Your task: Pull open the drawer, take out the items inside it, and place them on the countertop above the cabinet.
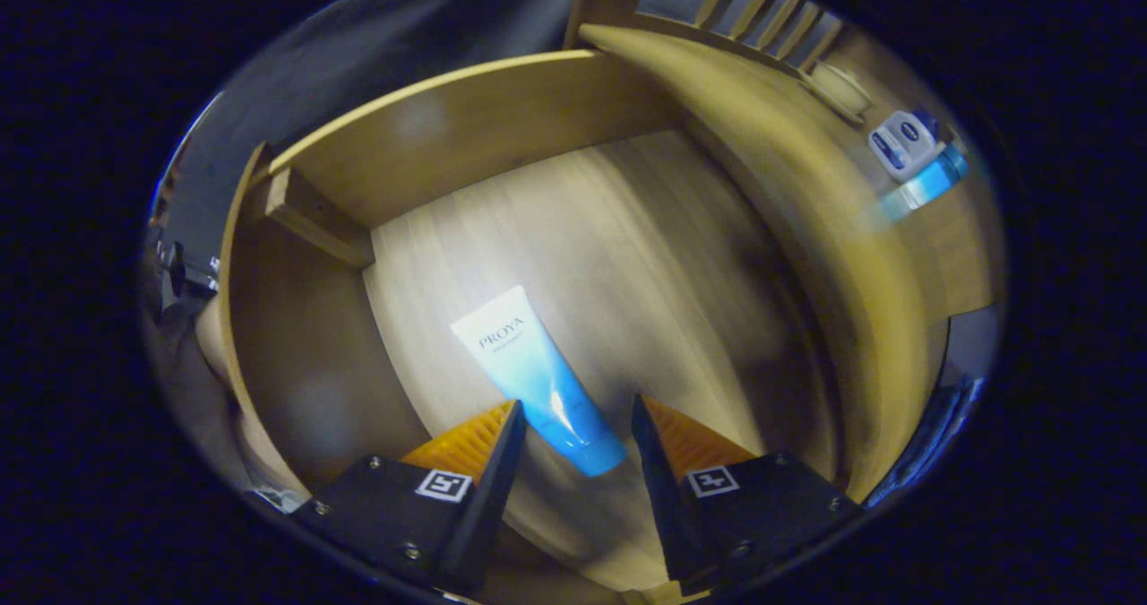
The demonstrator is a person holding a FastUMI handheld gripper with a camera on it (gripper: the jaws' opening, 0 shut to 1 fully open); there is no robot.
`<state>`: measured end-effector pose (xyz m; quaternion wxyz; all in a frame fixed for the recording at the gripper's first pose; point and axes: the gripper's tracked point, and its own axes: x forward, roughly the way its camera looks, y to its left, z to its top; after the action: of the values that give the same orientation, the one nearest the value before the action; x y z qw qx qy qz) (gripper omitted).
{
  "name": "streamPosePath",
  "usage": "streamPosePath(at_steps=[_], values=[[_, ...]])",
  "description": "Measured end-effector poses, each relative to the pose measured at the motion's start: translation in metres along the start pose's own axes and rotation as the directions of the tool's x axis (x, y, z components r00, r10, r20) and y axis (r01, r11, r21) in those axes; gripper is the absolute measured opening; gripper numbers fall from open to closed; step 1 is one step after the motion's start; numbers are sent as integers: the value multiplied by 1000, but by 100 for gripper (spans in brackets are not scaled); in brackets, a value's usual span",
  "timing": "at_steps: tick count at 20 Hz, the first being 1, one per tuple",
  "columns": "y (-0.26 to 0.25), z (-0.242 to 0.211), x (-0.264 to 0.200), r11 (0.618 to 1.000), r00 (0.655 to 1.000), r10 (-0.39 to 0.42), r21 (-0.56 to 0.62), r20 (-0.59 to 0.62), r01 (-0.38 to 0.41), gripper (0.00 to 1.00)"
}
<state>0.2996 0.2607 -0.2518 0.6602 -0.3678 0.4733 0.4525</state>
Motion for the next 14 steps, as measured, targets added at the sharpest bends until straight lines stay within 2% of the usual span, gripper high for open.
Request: streamPosePath(at_steps=[2, 5, 6, 7, 10, 14], values=[[2, 3, -4, 1000, 1000, 2, 0, 2, -2, 68], [2, 2, 2, 999, 1000, -19, -33, 14, 20, 42], [-8, 10, 2, 996, 995, -80, -45, 52, 83, 42], [-17, 15, -5, 993, 991, -111, -35, 79, 114, 30], [-9, 28, -20, 996, 985, -81, 37, 152, 76, 30], [-12, 36, -60, 992, 964, -110, 84, 242, 92, 30]])
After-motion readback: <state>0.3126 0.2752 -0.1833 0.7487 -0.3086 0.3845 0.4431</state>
